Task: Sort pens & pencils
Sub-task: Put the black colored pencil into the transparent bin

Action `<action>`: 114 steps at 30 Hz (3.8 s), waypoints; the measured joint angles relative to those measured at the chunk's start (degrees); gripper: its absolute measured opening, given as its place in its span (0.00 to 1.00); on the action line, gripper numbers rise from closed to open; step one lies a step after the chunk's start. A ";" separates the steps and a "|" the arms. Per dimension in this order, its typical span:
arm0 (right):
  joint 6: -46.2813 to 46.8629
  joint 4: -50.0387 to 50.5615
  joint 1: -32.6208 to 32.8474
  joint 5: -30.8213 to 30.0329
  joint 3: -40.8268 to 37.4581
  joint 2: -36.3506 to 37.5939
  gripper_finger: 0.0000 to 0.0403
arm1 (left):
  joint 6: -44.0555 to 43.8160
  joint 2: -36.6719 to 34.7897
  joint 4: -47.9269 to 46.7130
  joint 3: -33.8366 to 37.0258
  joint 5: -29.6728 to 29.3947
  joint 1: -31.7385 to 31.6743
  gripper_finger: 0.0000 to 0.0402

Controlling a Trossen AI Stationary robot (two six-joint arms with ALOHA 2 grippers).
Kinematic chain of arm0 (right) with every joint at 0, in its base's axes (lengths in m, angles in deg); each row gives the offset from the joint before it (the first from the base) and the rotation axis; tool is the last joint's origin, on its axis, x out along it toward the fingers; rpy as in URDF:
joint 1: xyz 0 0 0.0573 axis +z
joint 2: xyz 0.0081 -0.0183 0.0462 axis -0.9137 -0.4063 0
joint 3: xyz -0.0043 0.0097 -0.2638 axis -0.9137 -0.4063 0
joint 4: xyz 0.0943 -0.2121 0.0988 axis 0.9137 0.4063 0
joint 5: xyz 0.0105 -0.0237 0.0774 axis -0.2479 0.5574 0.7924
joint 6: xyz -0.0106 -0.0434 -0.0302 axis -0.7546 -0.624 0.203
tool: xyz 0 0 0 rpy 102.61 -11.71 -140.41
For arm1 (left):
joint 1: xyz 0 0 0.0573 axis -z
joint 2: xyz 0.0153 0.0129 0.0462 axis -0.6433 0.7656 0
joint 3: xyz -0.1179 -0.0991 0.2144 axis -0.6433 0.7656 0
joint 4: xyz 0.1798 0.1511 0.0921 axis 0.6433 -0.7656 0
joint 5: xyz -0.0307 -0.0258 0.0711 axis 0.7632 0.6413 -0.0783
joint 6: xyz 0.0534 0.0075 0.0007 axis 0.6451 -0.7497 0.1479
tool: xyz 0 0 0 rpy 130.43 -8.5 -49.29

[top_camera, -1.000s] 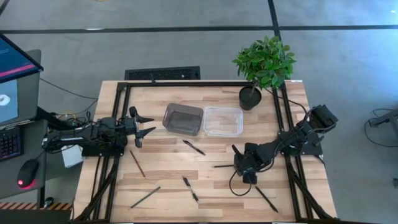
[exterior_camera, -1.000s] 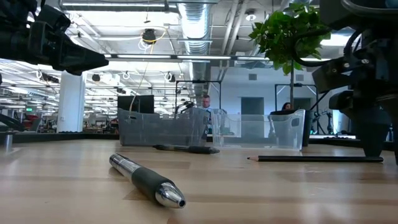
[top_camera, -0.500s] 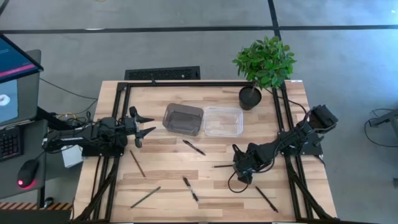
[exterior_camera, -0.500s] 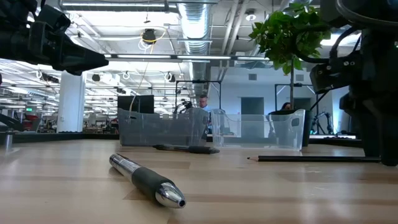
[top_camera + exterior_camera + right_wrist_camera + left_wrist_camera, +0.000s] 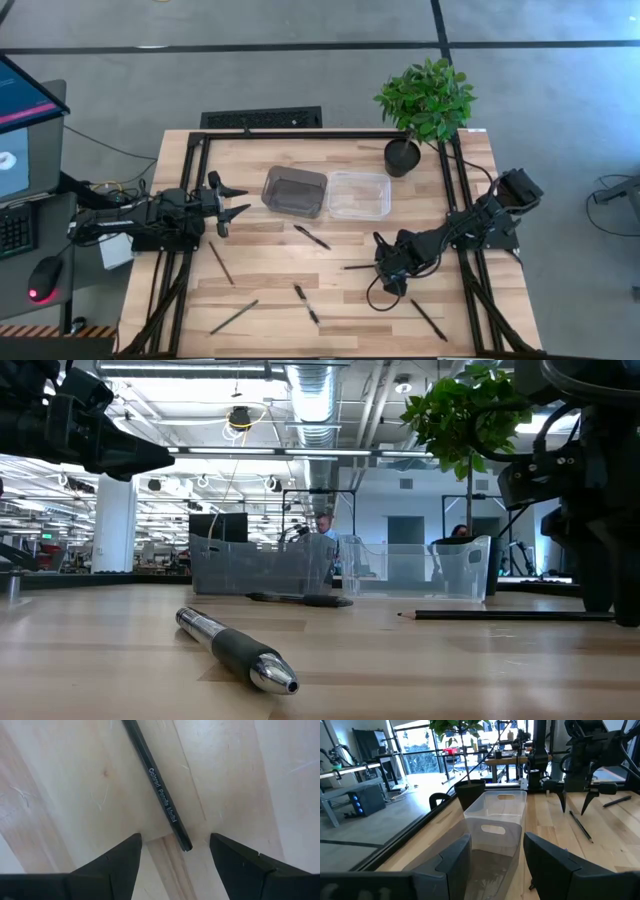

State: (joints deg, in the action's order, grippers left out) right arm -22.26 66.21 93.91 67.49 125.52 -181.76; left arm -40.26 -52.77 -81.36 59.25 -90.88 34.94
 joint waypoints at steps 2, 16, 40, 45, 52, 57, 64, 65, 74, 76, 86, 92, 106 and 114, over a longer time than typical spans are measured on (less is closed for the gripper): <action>-1.16 0.02 0.00 0.01 0.00 0.00 0.66 | 0.00 0.00 0.00 0.00 0.00 0.02 0.43; -1.57 -0.59 0.04 -0.83 -0.07 0.00 0.66 | 0.03 0.00 0.00 0.00 0.00 0.00 0.43; -6.94 -1.07 0.98 -1.64 -0.09 0.00 0.66 | 0.04 0.00 -0.02 0.00 0.00 0.00 0.43; -6.89 -0.94 0.98 -1.51 -0.07 0.00 0.66 | 0.07 0.02 -0.01 0.00 0.00 0.00 0.43; -2.49 -0.22 0.98 -1.28 0.01 0.00 0.66 | 0.57 0.00 0.07 0.02 0.00 0.02 0.43; 1.56 0.30 0.98 -0.61 0.02 0.00 0.66 | -2.81 0.00 0.02 0.02 0.00 0.01 0.43; 3.97 0.57 0.96 0.69 0.04 0.00 0.66 | -3.75 0.00 0.02 0.02 0.00 0.00 0.43; 5.42 0.59 0.92 0.84 0.04 0.00 0.66 | -3.95 0.01 0.02 0.02 0.00 0.02 0.43; 3.45 0.75 0.92 1.61 0.02 0.02 0.66 | -3.75 0.01 -0.03 0.02 0.00 0.01 0.43; 2.51 0.86 0.92 1.86 0.02 0.02 0.66 | -3.45 0.00 -0.07 0.02 0.00 0.01 0.43; -1.13 2.99 0.96 2.78 0.02 0.00 0.66 | -1.71 0.00 -0.13 0.02 0.00 0.00 0.43; -1.14 3.21 0.96 1.73 -0.02 0.00 0.66 | -1.49 0.00 -0.13 0.02 0.00 0.00 0.43; -1.54 1.44 0.98 -0.45 -0.13 0.07 0.66 | -1.49 0.01 -0.13 0.02 0.00 0.01 0.43; -2.00 1.08 0.98 -0.81 -0.15 0.04 0.66 | -1.44 0.00 -0.14 0.02 0.00 0.00 0.43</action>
State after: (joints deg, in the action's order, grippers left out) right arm -24.26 67.29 94.89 66.68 125.36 -181.72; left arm -41.70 -52.77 -81.51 59.27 -90.88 34.94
